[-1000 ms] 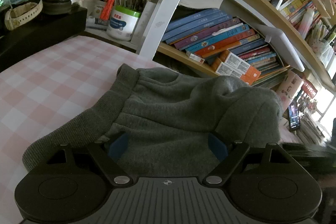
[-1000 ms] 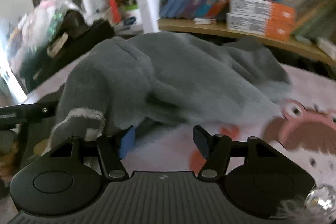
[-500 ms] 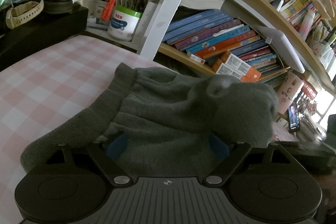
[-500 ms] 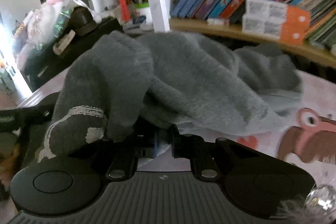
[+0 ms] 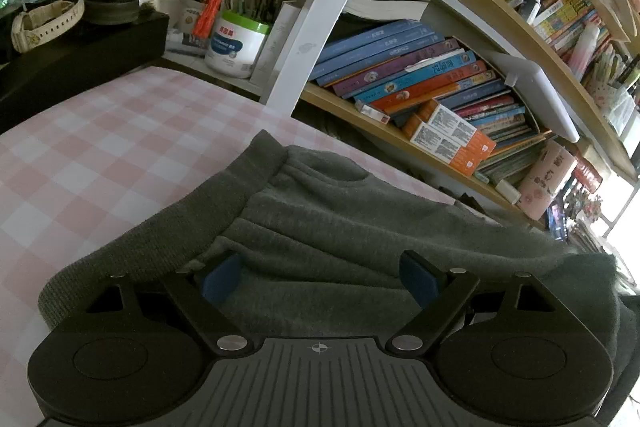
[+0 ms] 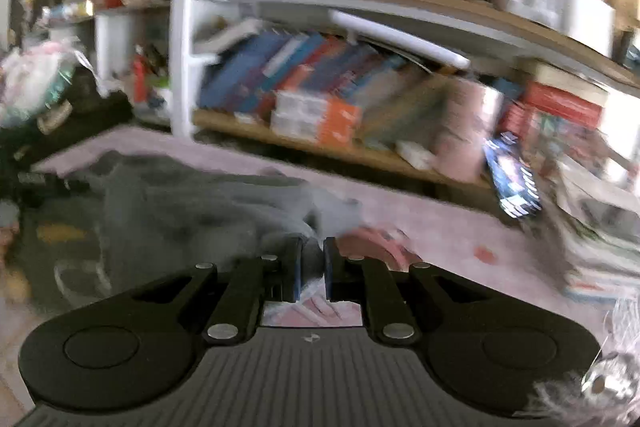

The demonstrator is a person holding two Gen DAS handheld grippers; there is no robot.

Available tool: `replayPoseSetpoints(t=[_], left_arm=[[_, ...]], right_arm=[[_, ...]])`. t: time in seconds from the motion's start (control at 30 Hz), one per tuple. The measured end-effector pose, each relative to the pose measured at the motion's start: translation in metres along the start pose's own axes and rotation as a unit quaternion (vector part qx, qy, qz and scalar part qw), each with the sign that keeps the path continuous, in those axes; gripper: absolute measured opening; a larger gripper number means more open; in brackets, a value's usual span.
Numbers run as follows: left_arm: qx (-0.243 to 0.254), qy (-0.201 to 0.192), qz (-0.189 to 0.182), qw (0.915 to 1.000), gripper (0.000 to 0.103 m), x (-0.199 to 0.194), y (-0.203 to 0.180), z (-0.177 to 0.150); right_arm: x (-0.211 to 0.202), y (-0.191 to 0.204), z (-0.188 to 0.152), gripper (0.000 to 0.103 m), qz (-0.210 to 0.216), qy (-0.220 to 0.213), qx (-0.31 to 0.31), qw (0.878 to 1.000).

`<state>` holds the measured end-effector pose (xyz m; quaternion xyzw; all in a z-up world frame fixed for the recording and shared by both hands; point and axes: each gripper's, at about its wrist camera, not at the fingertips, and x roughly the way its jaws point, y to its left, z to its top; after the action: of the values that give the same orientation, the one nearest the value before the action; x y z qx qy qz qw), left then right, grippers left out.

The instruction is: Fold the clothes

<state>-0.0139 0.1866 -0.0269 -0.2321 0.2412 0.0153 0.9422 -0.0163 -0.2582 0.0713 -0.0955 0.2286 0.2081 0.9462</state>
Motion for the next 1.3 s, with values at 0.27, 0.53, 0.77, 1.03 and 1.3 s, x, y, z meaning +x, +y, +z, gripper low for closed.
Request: replayPoseSetpoints(t=[0.27, 0.53, 0.77, 1.03, 1.3], left_arm=[[0.001, -0.001, 0.002, 1.0, 0.089, -0.001, 0.0, 0.0], [0.0, -0.002, 0.002, 1.0, 0.089, -0.001, 0.0, 0.001], [0.003, -0.001, 0.003, 1.0, 0.09, -0.001, 0.0, 0.0], [0.0, -0.002, 0.001, 1.0, 0.09, -0.001, 0.0, 0.001], [-0.001, -0.002, -0.003, 1.0, 0.09, -0.001, 0.001, 0.001]], right_arm=[[-0.018, 0.019, -0.076, 0.01, 0.064, 0.153, 0.035, 0.986], [-0.043, -0.002, -0.062, 0.042, 0.084, 0.096, 0.113, 0.985], [-0.026, -0.04, -0.055, 0.066, -0.025, 0.083, 0.114, 0.99], [0.004, -0.02, -0.086, 0.074, -0.033, 0.138, 0.048, 0.989], [-0.043, -0.068, -0.117, 0.075, -0.154, 0.152, 0.099, 0.971]])
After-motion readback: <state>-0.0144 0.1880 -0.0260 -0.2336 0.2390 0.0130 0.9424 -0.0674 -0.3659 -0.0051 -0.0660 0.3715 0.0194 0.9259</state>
